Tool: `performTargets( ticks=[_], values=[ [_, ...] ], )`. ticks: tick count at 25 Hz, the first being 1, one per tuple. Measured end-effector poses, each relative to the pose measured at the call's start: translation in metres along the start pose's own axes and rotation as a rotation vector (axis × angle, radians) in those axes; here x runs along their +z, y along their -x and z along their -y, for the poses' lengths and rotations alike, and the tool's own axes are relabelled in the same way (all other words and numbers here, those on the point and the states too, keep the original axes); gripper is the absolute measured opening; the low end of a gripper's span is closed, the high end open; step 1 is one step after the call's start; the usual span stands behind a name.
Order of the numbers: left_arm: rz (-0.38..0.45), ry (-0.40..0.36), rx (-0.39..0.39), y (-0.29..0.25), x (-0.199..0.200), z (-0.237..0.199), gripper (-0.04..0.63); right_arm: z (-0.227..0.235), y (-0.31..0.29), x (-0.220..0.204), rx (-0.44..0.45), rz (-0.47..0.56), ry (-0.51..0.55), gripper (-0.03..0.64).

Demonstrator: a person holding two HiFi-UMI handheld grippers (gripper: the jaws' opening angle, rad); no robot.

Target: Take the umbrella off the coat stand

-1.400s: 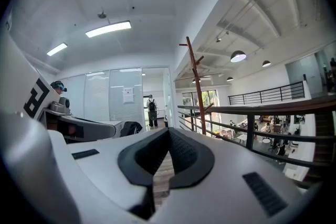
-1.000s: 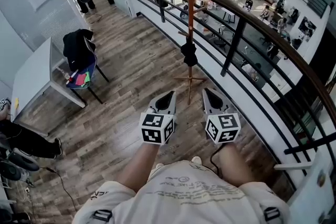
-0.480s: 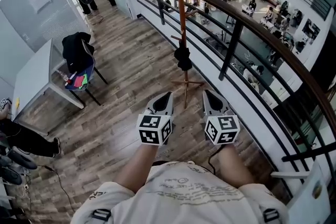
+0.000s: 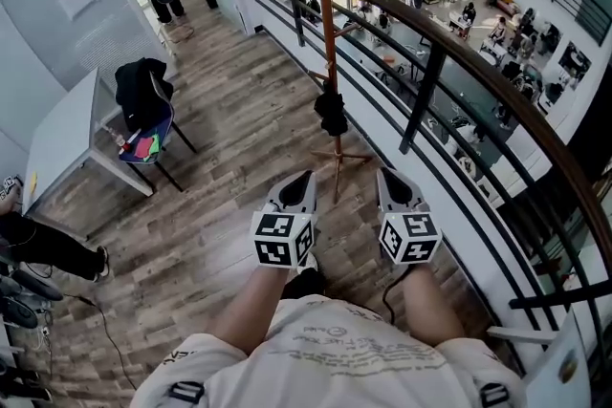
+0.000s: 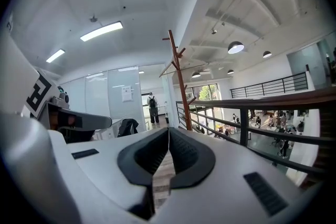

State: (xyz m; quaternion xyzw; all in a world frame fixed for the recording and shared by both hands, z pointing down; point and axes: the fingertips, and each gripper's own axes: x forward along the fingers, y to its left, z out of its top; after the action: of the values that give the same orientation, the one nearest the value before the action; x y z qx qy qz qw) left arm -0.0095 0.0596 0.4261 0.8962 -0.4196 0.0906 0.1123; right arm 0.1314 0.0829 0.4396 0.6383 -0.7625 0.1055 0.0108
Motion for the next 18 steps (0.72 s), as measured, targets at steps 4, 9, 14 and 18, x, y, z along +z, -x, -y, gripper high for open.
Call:
performTargets(
  ticks=[4, 9, 14, 18],
  values=[
    [-0.002, 0.012, -0.003, -0.025, -0.003, -0.016, 0.005, 0.004, -0.03, -0.009, 0.01, -0.027, 0.009, 0.003],
    [-0.007, 0.025, -0.012, -0.062, -0.002, -0.037, 0.005, 0.016, -0.071, -0.009, 0.017, -0.043, 0.021, 0.003],
    [0.006, 0.035, -0.025, -0.096, 0.012, -0.06, 0.005, 0.019, -0.11, -0.004, 0.022, -0.058, 0.047, 0.003],
    [0.018, 0.045, -0.033, -0.124, 0.03, -0.084, 0.005, 0.025, -0.149, 0.004, 0.014, -0.078, 0.057, 0.003]
  ],
)
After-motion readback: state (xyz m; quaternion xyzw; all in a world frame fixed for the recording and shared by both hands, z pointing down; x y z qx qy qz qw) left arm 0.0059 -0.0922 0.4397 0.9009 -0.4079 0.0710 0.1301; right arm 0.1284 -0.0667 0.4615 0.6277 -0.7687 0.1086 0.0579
